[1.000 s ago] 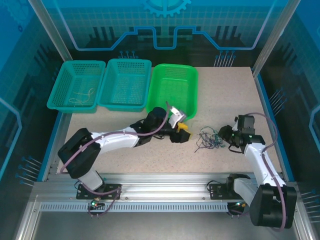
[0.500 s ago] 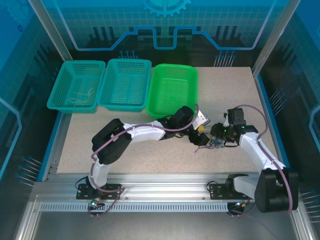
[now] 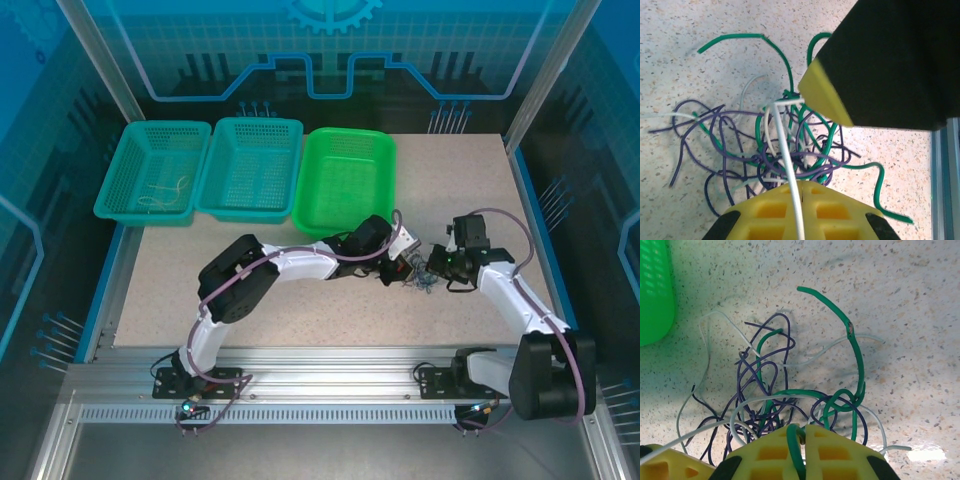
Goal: Untangle the cables
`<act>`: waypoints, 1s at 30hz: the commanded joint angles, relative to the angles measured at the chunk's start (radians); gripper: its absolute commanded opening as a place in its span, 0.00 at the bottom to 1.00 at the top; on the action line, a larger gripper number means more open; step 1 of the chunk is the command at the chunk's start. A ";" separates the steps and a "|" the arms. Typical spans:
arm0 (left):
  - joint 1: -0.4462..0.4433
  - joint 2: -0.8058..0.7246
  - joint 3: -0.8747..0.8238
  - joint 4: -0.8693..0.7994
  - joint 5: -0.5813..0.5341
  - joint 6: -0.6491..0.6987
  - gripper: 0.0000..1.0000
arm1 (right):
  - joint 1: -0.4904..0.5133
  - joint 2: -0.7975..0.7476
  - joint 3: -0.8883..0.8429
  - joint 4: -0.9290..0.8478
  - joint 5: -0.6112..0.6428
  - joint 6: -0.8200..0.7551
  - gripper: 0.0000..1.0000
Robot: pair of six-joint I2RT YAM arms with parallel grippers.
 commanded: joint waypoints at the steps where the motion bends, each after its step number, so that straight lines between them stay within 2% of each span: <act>1: 0.030 -0.085 -0.086 0.076 -0.013 -0.048 0.00 | -0.002 -0.049 0.026 -0.018 0.037 -0.009 0.00; 6: 0.061 -0.251 -0.245 0.140 -0.070 -0.060 0.00 | -0.086 -0.110 0.014 -0.050 0.116 0.019 0.00; 9: 0.070 -0.354 -0.323 0.135 -0.109 -0.044 0.00 | -0.194 -0.156 -0.025 -0.027 0.085 0.057 0.00; 16: 0.117 -0.558 -0.469 0.143 -0.145 -0.082 0.00 | -0.366 -0.161 -0.065 -0.004 0.033 0.100 0.00; 19: 0.154 -0.655 -0.543 0.125 -0.163 -0.112 0.00 | -0.504 -0.159 -0.079 0.011 -0.033 0.127 0.00; 21: 0.185 -0.734 -0.595 0.087 -0.185 -0.124 0.00 | -0.631 -0.161 -0.091 0.018 -0.088 0.152 0.00; 23: 0.207 -0.805 -0.639 0.050 -0.200 -0.122 0.00 | -0.697 -0.174 -0.097 0.025 -0.111 0.166 0.00; 26: 0.216 -0.845 -0.661 0.005 -0.147 -0.114 0.00 | -0.656 -0.184 -0.095 0.029 -0.082 0.147 0.00; 28: 0.212 -0.829 -0.679 0.041 -0.083 -0.140 0.00 | -0.555 -0.174 -0.102 0.017 -0.017 0.138 0.00; 30: 0.206 -0.796 -0.705 0.095 -0.067 -0.169 0.00 | -0.421 -0.159 -0.126 0.023 0.036 0.146 0.00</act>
